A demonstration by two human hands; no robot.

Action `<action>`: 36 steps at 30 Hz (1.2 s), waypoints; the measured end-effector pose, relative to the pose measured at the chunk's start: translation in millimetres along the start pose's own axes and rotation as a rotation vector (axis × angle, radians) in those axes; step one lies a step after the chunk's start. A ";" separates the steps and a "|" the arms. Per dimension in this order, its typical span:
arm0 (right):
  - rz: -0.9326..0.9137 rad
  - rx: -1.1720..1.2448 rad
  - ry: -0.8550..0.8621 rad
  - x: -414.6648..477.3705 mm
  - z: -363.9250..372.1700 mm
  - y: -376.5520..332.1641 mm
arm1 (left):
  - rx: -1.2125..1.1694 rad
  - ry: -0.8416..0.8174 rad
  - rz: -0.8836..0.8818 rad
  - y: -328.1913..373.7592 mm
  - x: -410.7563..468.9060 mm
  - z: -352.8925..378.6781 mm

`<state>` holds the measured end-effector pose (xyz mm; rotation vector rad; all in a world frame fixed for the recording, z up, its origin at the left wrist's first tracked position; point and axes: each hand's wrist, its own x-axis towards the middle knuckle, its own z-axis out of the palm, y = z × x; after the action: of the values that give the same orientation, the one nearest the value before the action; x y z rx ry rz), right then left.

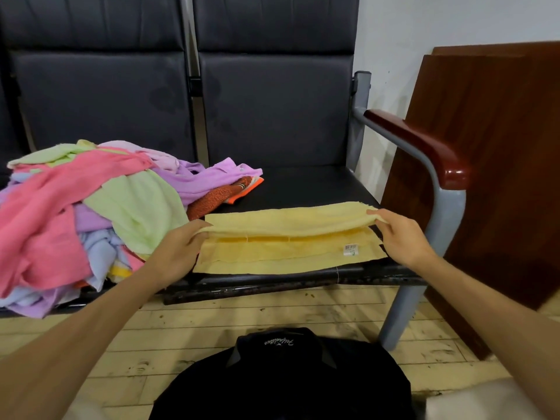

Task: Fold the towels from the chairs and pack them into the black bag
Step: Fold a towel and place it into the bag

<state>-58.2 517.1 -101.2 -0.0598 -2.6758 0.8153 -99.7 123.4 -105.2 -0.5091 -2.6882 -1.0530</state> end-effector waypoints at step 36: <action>0.531 -0.334 -0.079 18.5 39.8 -18.9 | 0.524 -0.196 -0.412 7.2 18.9 28.2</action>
<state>-87.8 482.6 -116.0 -0.8637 -2.8783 0.4995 -116.1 152.3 -115.2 0.0456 -3.1572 -0.3381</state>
